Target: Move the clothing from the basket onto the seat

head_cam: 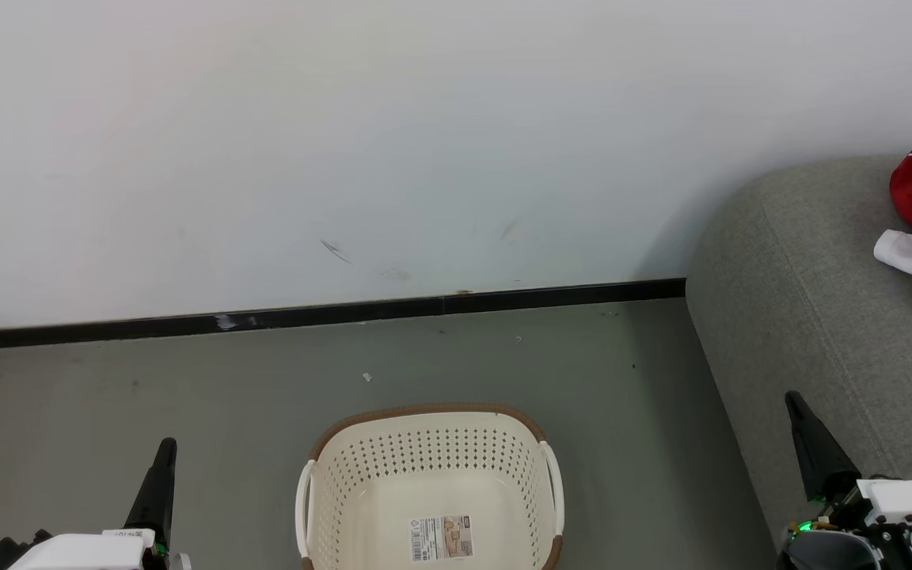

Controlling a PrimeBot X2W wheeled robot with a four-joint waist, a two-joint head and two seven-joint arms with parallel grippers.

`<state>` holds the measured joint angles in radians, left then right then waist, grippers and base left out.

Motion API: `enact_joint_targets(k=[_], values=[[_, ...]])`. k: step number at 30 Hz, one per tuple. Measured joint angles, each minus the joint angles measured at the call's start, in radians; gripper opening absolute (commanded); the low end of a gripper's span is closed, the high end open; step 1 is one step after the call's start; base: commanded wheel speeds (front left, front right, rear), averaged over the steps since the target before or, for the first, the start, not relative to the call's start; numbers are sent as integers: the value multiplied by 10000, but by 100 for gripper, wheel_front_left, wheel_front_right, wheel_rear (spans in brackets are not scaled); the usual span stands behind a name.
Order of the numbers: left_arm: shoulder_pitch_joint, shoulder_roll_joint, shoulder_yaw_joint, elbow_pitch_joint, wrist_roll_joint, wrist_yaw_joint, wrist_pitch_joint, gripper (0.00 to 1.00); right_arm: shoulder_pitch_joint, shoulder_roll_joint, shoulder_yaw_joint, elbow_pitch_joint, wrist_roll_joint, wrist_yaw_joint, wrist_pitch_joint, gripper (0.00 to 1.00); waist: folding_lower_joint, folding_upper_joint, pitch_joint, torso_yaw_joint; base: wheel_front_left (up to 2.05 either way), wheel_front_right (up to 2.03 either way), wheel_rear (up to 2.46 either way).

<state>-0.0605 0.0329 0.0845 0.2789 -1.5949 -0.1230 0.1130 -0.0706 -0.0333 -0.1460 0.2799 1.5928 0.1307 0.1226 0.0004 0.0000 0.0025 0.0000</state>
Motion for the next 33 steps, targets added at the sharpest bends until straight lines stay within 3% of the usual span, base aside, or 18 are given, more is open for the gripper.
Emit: enact_joint_targets(k=[33], values=[[0, 0, -2, -19, -2, 0, 0, 0, 0, 0, 40, -42, 0, 0, -8, 0, -1, 0, 2, 0, 0, 0, 0]])
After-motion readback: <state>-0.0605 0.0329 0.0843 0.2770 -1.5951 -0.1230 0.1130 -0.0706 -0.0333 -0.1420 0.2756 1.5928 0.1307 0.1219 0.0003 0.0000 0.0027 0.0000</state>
